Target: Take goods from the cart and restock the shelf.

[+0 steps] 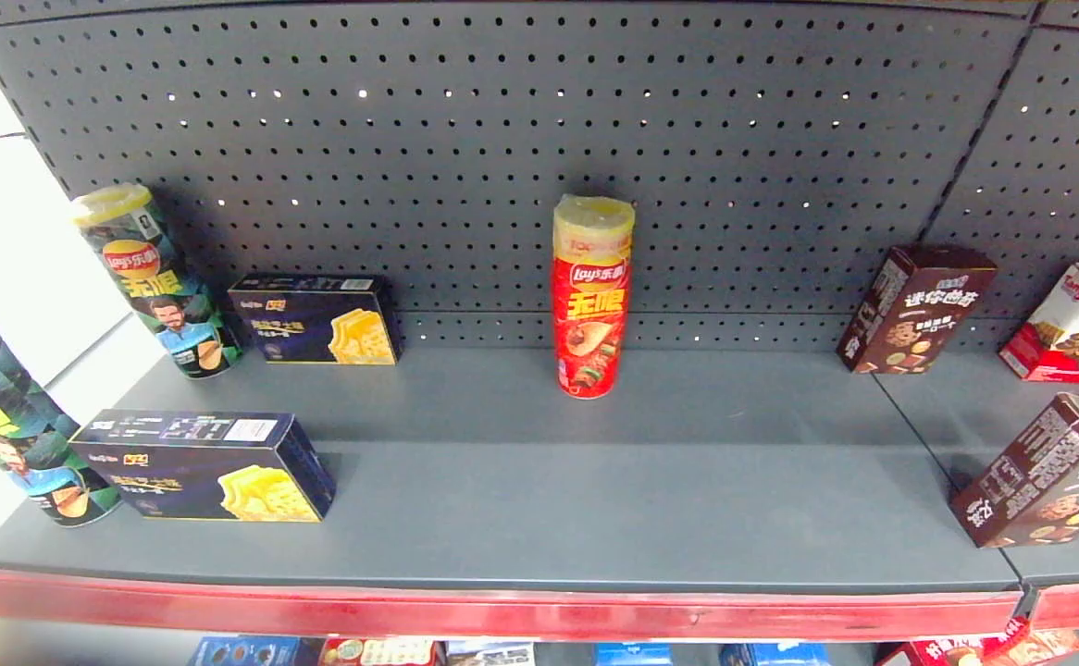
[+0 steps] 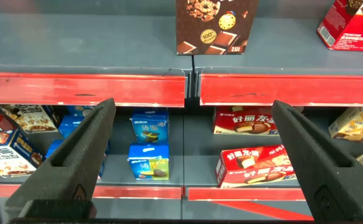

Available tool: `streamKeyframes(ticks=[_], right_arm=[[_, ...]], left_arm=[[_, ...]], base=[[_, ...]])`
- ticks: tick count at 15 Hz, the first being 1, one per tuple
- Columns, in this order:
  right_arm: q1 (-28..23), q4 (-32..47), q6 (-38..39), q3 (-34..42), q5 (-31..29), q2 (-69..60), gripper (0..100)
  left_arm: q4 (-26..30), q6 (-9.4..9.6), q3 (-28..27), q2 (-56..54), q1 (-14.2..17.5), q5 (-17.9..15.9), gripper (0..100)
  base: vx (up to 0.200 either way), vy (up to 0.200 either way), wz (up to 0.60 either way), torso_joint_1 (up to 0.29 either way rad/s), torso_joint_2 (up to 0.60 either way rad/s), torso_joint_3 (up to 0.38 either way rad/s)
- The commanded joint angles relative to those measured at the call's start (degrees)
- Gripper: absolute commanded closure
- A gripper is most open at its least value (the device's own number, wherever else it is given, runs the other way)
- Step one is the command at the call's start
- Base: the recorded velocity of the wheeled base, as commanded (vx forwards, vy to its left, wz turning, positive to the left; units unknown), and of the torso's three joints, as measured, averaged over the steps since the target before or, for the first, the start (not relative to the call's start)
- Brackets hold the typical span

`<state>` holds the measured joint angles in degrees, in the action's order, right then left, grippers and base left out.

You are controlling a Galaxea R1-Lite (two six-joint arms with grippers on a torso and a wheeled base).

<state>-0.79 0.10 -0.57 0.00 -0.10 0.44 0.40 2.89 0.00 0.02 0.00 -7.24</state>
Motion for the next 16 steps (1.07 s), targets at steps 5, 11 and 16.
streamKeyframes(ticks=[5, 11, 16], right_arm=[[0.0, -0.01, -0.04, 0.0, 0.01, 0.0, 0], [0.0, -0.01, -0.31, 0.0, -0.08, 0.0, 0], [0.0, -0.01, -0.22, 0.0, -0.08, 0.09, 0]], left_arm=[[-0.05, 0.01, 0.0, -0.02, 0.0, 0.03, 0], [0.04, 0.01, 0.0, -0.02, 0.0, 0.03, 0], [-0.05, 0.01, 0.0, -0.02, 0.0, -0.05, 0]], base=[[0.0, 0.0, 0.0, 0.0, 0.0, 0.0], [0.0, 0.0, 0.3, 0.0, 0.0, 0.003], [0.0, 0.0, 0.6, 0.007, 0.0, 0.001]])
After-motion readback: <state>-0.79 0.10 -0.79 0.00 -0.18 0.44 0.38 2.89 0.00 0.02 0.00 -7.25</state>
